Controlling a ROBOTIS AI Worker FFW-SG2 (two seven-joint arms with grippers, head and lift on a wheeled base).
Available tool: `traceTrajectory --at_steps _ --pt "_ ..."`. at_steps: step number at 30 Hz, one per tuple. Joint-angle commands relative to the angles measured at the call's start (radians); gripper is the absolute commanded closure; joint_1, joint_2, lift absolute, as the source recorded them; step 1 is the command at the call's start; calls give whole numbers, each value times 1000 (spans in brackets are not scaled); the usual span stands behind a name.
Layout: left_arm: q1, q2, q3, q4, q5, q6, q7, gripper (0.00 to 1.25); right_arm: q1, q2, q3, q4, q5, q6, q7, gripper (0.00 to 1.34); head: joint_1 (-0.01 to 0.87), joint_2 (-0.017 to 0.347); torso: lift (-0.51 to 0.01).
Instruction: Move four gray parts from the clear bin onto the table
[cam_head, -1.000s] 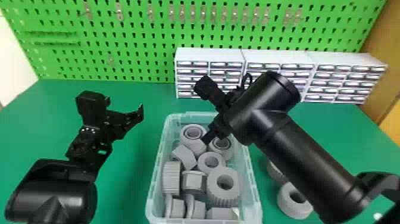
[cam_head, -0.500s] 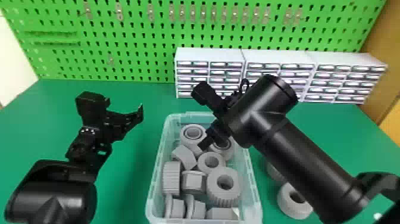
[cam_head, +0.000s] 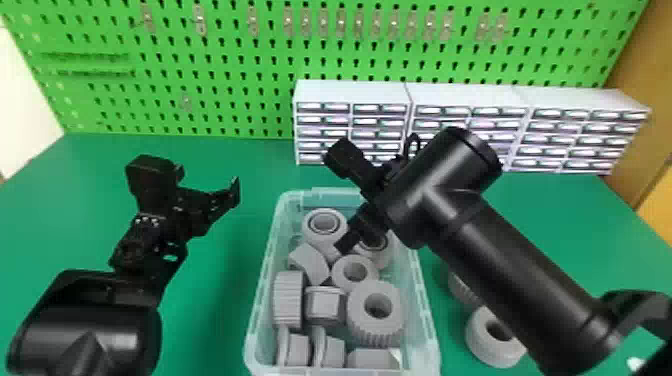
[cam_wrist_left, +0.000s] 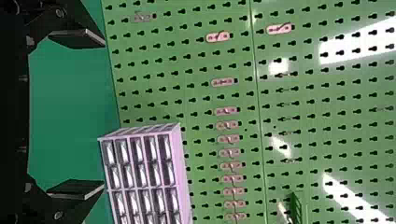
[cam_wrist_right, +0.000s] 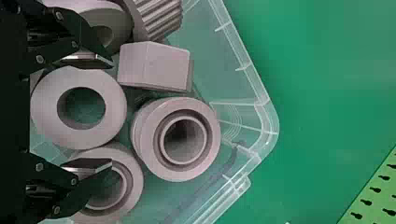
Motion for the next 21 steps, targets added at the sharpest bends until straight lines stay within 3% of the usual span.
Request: traceTrajectory --at_steps 1,13,21 --pt "0 0 0 0 0 0 0 206 0 0 0 0 0 -1 0 509 678 34 -50" --pt "0 0 -1 0 0 0 0 206 -6 0 5 57 -27 -136 -2 513 678 34 -50" --pt "3 0 2 -1 0 0 0 206 -11 5 18 75 -60 -102 -2 513 678 34 -50"
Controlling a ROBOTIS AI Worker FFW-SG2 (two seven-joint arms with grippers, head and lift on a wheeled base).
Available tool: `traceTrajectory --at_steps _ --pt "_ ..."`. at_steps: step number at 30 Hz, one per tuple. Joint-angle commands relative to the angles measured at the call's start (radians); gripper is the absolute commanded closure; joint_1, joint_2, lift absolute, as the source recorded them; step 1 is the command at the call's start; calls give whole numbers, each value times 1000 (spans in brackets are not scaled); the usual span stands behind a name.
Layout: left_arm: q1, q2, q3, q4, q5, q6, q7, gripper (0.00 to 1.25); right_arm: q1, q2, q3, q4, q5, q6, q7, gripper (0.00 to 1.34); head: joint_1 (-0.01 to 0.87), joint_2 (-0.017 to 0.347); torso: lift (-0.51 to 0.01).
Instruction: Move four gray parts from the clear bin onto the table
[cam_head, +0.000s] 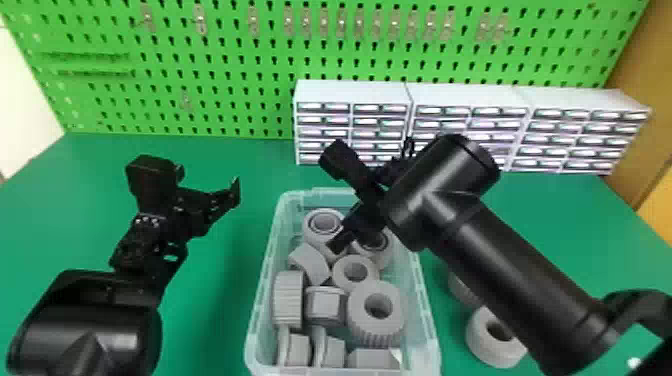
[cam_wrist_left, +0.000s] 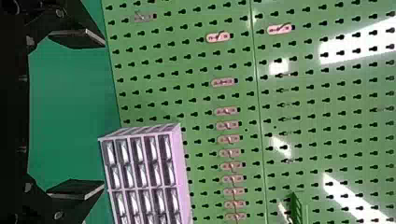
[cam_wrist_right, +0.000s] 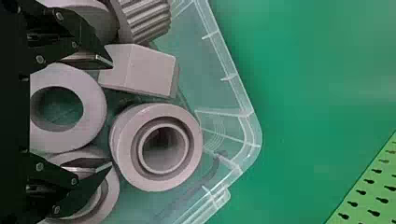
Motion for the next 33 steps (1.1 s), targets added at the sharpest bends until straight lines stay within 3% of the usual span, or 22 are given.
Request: traceTrajectory --at_steps 1,7,13,27,33 --pt "5 0 4 -1 0 0 0 206 -4 3 13 4 -17 51 2 513 678 34 -50" --pt "11 0 11 -7 0 0 0 206 -20 -2 40 -21 -75 152 3 513 678 34 -50" --pt "19 2 17 -12 -2 0 -2 206 -30 -12 62 -136 -22 321 19 513 678 34 -50" --pt "23 2 24 -18 -6 2 -6 206 15 -54 94 -283 264 434 325 513 678 34 -50" --pt "17 2 30 -21 -6 2 -6 206 39 -54 62 -314 359 439 388 515 678 34 -50"
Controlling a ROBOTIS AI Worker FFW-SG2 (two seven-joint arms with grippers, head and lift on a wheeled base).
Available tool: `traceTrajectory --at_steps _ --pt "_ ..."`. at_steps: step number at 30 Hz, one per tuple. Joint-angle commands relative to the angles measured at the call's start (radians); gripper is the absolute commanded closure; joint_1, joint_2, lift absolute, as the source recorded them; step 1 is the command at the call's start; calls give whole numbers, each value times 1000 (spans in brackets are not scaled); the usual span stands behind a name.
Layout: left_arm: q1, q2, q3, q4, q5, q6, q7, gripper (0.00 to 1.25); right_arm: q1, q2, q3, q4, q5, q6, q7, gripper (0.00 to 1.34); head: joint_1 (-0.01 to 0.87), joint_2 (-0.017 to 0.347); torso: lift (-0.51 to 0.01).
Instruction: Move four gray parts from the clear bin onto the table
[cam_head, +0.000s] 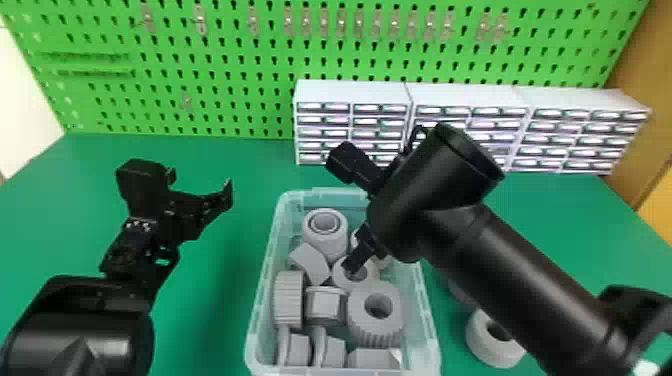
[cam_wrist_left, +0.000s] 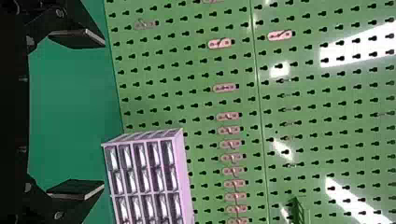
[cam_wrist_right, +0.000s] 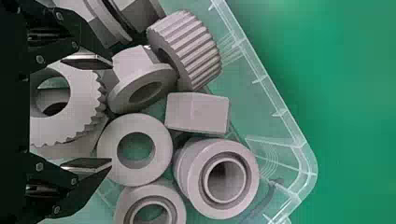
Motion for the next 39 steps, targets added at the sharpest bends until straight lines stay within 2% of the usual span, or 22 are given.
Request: traceTrajectory --at_steps 1,9,22,39 --pt "-7 -2 4 -2 0 -2 0 206 17 0 -27 -23 64 2 16 513 678 34 -50" --pt "-12 -2 1 -2 0 -2 0 206 17 -2 -47 -33 92 -15 18 515 678 34 -50" --pt "-21 -2 -11 6 0 -2 0 206 11 20 -62 2 95 -76 16 513 678 34 -50" --pt "-7 -2 -2 4 2 -2 0 206 34 -19 -28 -43 34 -35 18 513 678 34 -50"
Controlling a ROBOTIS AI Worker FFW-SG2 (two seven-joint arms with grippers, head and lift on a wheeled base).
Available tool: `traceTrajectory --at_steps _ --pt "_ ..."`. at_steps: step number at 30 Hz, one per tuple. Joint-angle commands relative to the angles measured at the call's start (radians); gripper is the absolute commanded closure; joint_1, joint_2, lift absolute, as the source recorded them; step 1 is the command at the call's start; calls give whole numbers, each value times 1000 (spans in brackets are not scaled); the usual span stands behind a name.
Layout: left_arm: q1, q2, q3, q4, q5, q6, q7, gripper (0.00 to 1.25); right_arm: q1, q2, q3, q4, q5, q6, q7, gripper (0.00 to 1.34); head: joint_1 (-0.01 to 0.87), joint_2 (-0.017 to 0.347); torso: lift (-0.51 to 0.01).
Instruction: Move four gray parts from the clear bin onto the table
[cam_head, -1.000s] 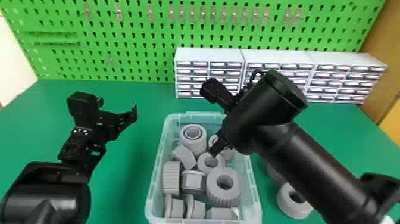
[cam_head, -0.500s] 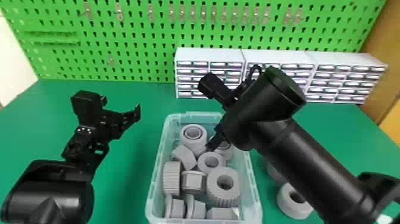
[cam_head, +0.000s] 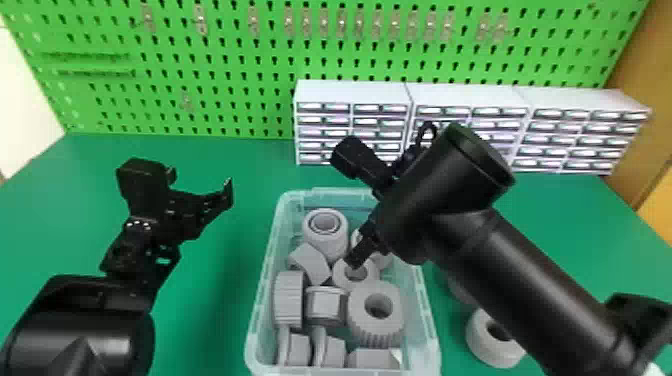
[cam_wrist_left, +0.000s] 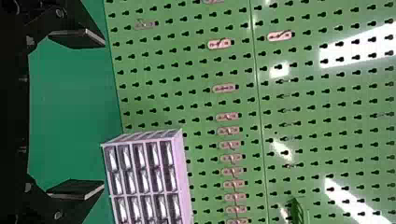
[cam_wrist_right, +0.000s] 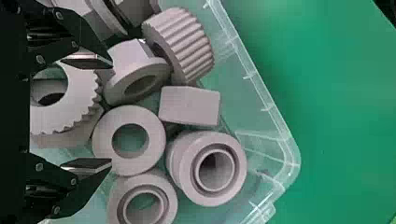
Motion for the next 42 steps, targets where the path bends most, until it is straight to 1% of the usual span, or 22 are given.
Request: traceTrajectory --at_steps 1,8,13,24,29,34,42 --pt "-3 0 -1 0 0 0 0 206 10 -14 2 -17 -8 13 0 513 678 34 -50" --pt "-1 0 0 0 0 0 0 206 16 -27 12 -26 -25 19 6 515 678 34 -50" --pt "-3 -1 3 0 0 0 0 206 16 -38 35 -31 -25 20 35 513 678 34 -50" --pt "-1 -1 0 0 0 0 0 206 8 -78 68 -31 -23 17 104 515 678 34 -50" --pt "0 -4 2 0 -2 0 0 206 16 -103 68 -31 -25 -3 132 515 678 34 -50" --pt "2 -6 6 0 -2 0 0 206 13 -126 73 -29 -29 -23 141 515 678 34 -50" --pt "-1 -7 3 0 -2 0 0 206 -13 -149 114 -3 -40 -69 143 515 678 34 -50"
